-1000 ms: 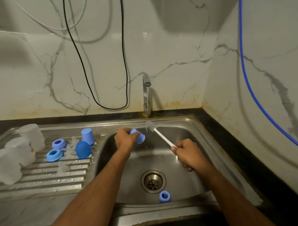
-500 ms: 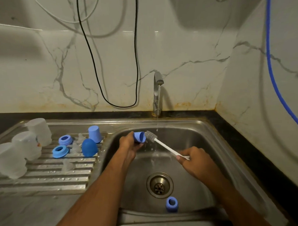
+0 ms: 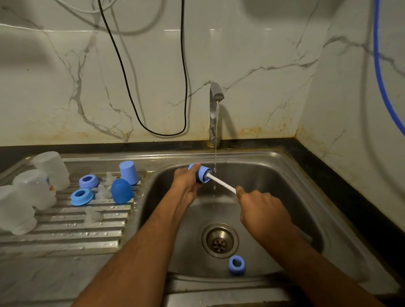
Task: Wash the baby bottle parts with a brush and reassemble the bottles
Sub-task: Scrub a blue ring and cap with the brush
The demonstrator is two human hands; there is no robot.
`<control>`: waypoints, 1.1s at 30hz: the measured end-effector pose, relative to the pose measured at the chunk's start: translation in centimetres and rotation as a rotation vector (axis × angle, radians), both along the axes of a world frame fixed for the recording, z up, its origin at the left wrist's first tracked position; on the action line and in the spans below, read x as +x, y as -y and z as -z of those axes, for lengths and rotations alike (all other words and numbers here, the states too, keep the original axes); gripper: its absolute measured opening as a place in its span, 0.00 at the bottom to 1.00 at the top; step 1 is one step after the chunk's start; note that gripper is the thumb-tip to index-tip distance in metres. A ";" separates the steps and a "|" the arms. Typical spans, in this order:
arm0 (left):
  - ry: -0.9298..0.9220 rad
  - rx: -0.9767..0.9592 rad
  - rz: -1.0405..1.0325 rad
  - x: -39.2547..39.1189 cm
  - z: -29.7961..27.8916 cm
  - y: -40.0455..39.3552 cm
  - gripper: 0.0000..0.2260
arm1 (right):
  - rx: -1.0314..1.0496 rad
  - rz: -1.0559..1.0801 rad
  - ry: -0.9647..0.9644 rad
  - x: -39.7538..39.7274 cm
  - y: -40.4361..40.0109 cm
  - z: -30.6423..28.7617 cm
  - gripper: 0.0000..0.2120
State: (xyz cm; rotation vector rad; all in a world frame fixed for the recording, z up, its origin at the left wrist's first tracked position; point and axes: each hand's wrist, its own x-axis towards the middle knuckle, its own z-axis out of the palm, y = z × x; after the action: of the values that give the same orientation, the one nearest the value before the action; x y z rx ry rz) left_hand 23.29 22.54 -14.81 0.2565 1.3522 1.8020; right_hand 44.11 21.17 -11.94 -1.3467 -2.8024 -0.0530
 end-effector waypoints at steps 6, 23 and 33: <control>-0.073 0.013 -0.004 -0.6 0.2 0.6 0.17 | -0.147 -0.080 -0.244 0.2 0.0 1.2 0.08; 0.045 0.059 -0.009 -0.2 0.4 0.9 0.08 | -0.256 -0.018 -0.364 0.3 -0.4 2.2 0.05; 0.122 0.113 0.018 1.0 -0.5 0.9 0.12 | -0.088 0.006 -0.393 1.5 -0.6 1.1 0.11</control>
State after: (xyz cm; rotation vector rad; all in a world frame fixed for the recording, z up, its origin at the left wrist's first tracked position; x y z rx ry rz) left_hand 24.28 21.65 -14.30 0.2144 1.1621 1.8511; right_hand 45.61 21.82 -13.03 -1.2234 -2.4947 0.3033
